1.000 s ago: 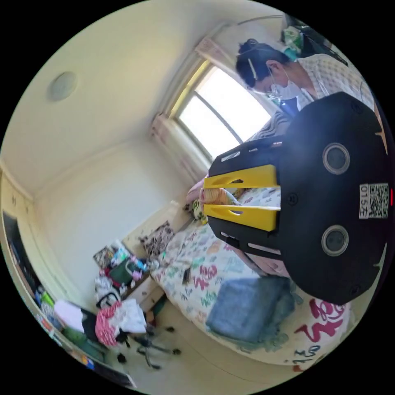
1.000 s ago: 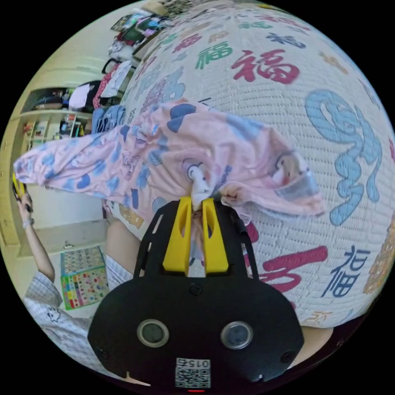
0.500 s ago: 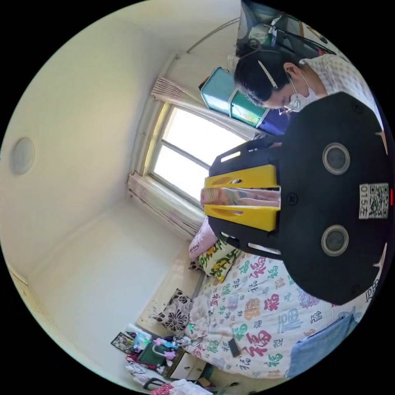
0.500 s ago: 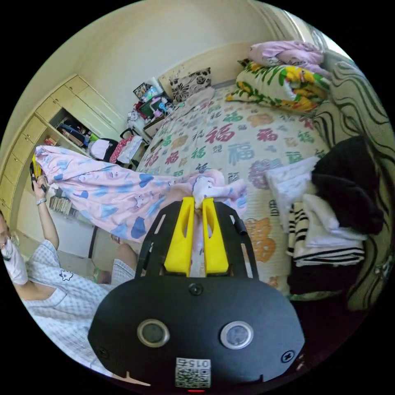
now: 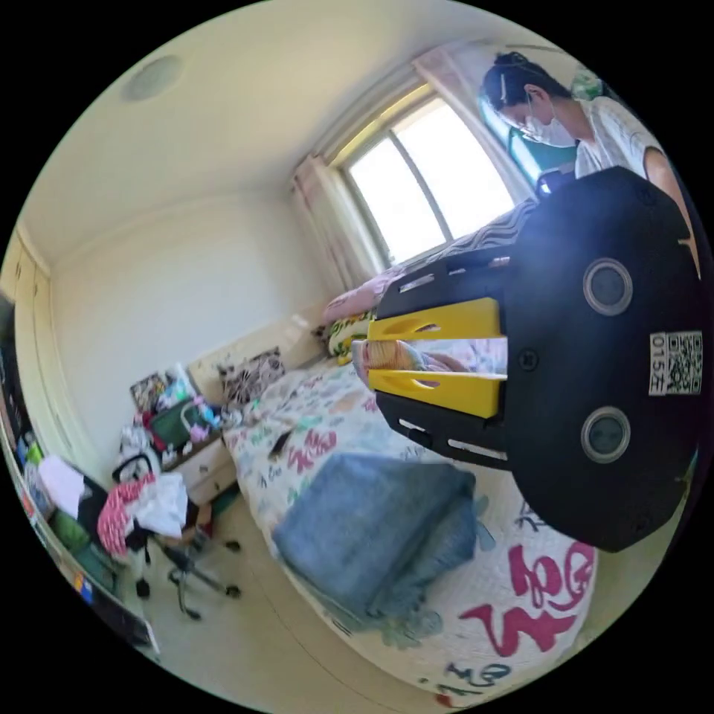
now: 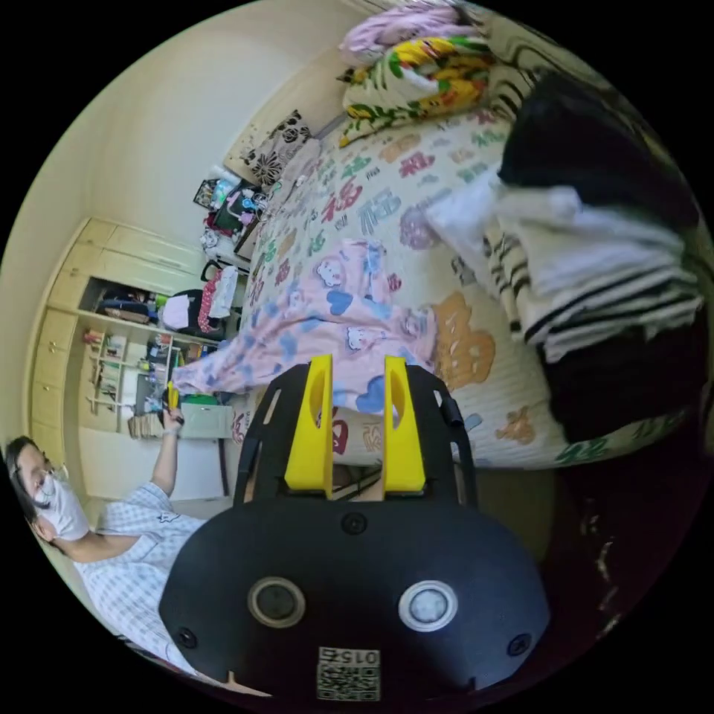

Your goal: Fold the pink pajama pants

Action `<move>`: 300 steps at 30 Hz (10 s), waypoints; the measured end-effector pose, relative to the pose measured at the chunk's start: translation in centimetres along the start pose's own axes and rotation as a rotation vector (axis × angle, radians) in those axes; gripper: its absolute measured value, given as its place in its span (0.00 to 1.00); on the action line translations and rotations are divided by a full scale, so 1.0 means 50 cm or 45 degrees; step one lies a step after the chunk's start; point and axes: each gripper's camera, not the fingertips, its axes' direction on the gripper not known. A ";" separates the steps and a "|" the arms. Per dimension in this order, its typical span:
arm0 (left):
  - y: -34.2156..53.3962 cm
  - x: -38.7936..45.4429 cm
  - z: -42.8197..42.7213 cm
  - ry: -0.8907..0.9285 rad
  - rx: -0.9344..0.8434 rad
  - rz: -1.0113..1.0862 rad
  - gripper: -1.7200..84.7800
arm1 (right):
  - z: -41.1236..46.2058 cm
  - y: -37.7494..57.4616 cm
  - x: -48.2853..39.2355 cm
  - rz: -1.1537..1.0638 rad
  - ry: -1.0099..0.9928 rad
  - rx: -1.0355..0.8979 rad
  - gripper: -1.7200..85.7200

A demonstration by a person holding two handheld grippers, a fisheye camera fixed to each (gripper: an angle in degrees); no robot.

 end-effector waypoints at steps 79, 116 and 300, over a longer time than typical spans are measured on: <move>1.128 0.207 2.304 -0.440 -1.420 1.648 0.06 | 0.556 -0.264 -0.278 -0.229 0.227 -0.121 0.11; 0.557 0.766 1.008 0.266 0.185 1.509 0.02 | -0.131 0.251 -1.837 -1.769 0.377 0.655 0.05; 0.368 -0.507 -0.004 -0.297 -1.058 0.642 0.05 | 3.348 1.221 -0.254 -2.036 0.312 -1.693 0.09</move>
